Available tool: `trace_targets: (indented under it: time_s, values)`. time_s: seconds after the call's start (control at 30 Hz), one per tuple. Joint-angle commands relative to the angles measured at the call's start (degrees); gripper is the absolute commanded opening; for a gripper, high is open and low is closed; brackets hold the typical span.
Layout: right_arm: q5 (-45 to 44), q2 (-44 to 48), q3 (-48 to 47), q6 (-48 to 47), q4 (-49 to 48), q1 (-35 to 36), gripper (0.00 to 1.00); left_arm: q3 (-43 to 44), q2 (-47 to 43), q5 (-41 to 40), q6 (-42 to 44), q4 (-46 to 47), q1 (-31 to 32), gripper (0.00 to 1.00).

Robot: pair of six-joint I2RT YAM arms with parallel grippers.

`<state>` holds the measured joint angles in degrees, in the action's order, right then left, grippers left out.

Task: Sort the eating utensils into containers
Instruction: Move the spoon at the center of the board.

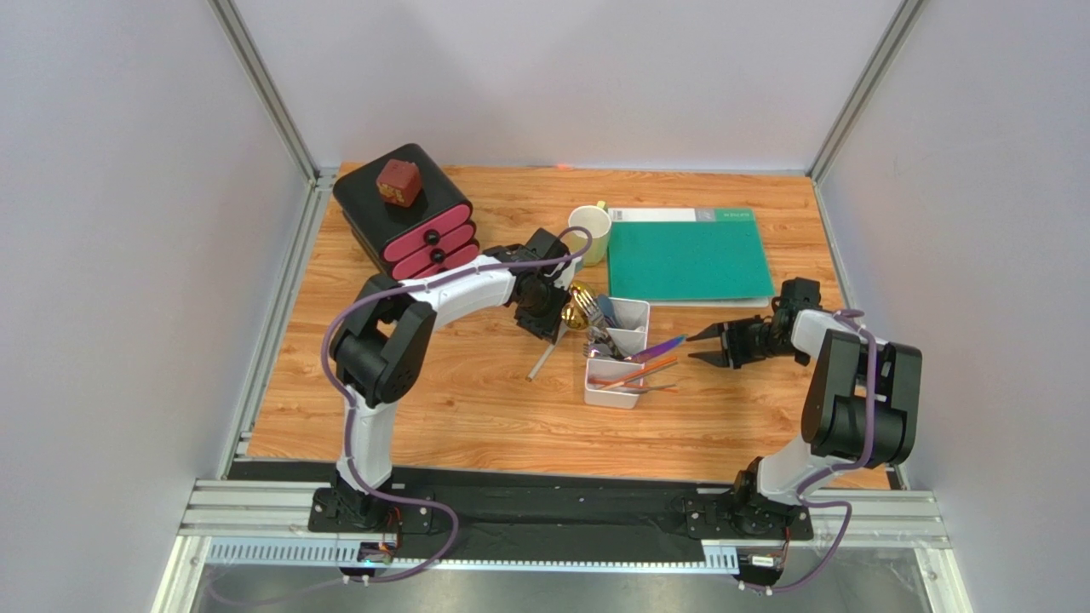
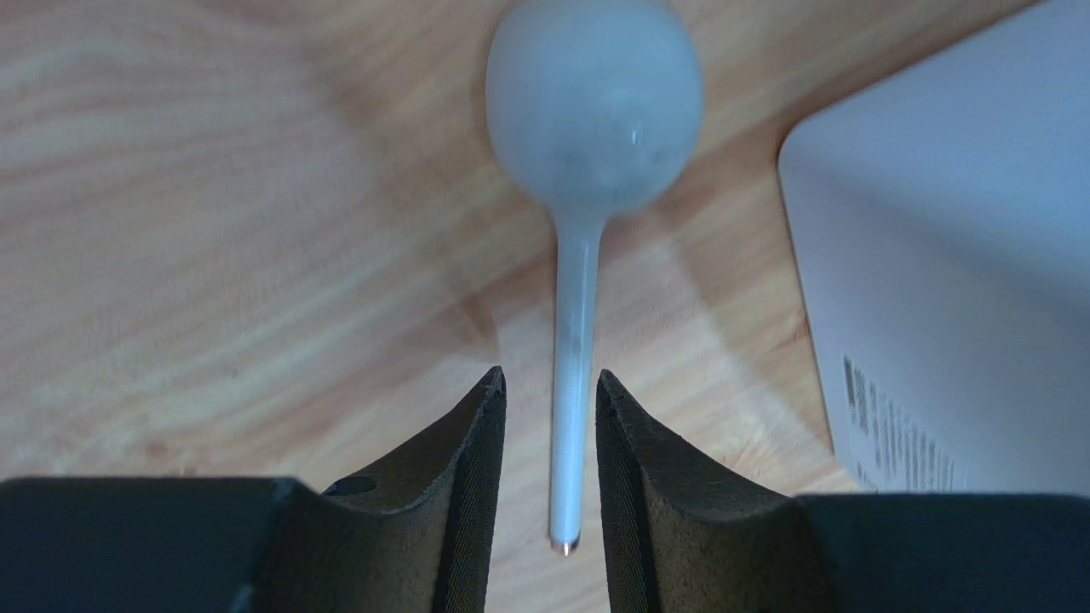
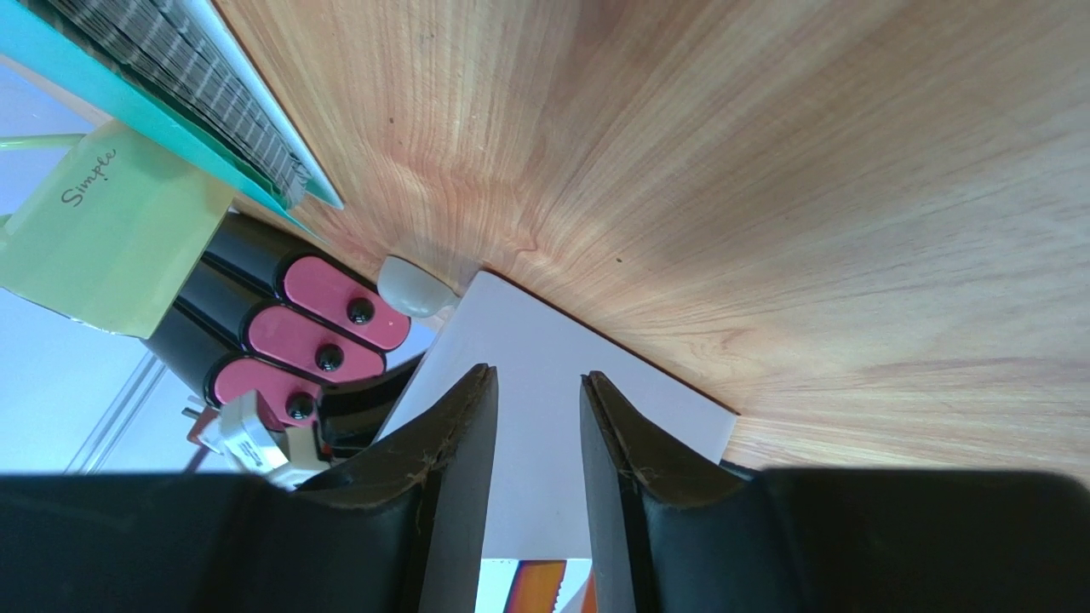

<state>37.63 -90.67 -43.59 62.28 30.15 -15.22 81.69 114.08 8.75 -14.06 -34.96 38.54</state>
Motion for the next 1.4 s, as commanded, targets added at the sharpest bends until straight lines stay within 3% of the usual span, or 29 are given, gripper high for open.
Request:
trace_targets:
  time_s: [0.0,0.43,1.13,1.23,1.3,1.33,1.37]
  values:
    - [1.4,0.6,-1.1,-1.3,0.8,-0.9,0.35,5.1,2.5,0.7,1.0,0.4,0.0,0.38]
    - [1.5,-0.1,-1.8,-2.0,1.7,-1.1,0.35,9.7,5.2,1.5,0.4,0.4,0.2,0.38]
    - [1.9,-1.3,-2.5,-1.5,1.0,-1.3,0.35,16.9,13.1,-3.9,2.1,-10.6,3.0,0.34]
    - [2.0,-1.6,-2.5,-1.5,0.9,-1.3,0.35,17.0,13.3,-4.6,1.5,-12.5,3.2,0.27]
    - [2.1,-1.8,-2.5,-1.4,0.7,-1.4,0.35,16.7,13.6,-4.8,0.9,-13.7,3.2,0.20]
    - [2.1,-2.0,-2.5,-1.4,0.6,-1.4,0.35,16.7,13.7,-4.9,0.8,-14.2,3.2,0.11]
    - [2.2,-2.1,-2.6,-1.3,0.4,-1.4,0.35,16.4,13.9,-4.8,0.4,-14.8,3.3,0.10]
